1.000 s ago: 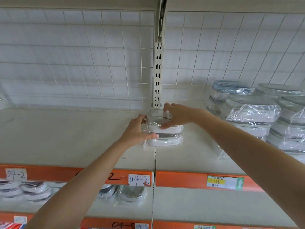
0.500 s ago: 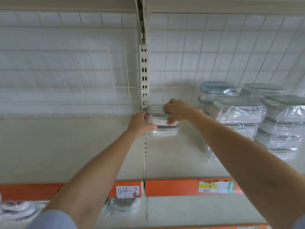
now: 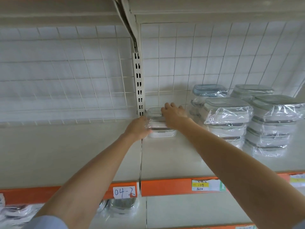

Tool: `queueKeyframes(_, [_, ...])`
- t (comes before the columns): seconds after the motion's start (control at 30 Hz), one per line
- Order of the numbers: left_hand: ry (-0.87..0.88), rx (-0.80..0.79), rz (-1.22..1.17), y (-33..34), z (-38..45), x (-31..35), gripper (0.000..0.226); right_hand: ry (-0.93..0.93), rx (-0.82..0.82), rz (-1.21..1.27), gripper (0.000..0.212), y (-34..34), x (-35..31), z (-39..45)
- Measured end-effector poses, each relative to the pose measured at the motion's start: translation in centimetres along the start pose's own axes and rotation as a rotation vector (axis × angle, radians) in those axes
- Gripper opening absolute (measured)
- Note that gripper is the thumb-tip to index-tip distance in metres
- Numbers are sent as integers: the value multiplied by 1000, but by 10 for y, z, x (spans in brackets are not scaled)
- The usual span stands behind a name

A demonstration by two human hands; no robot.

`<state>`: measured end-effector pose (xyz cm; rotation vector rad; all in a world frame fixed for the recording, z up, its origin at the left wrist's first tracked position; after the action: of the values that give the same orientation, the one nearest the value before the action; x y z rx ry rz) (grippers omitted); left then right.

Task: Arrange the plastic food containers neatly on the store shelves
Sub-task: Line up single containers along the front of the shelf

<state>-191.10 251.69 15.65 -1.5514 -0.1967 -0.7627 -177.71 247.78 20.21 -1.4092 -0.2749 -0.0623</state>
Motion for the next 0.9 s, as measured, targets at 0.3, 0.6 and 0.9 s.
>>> queueKeyframes(0.3, [54, -13, 676, -34, -67, -23, 28, -152, 195, 93, 37, -4, -37, -38])
queueKeyframes(0.6, [239, -19, 646, -36, -116, -23, 20, -147, 28, 292, 37, 13, -76, -107])
queueKeyframes(0.9, [443, -5, 522, -42, -216, -82, 16, -8, 296, 519, 24, 10, -187, -173])
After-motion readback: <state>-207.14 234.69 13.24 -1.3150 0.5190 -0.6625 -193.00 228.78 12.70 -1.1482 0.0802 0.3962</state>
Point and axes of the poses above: each hand's wrist, its own z-axis towards the middle knuckle, its own y-axis out of the palm, x = y × z, the point moved 5 cm from there along z, towards the middle knuckle, and after that the axes turned 9 degrees about -y, right-handed, at the moved point
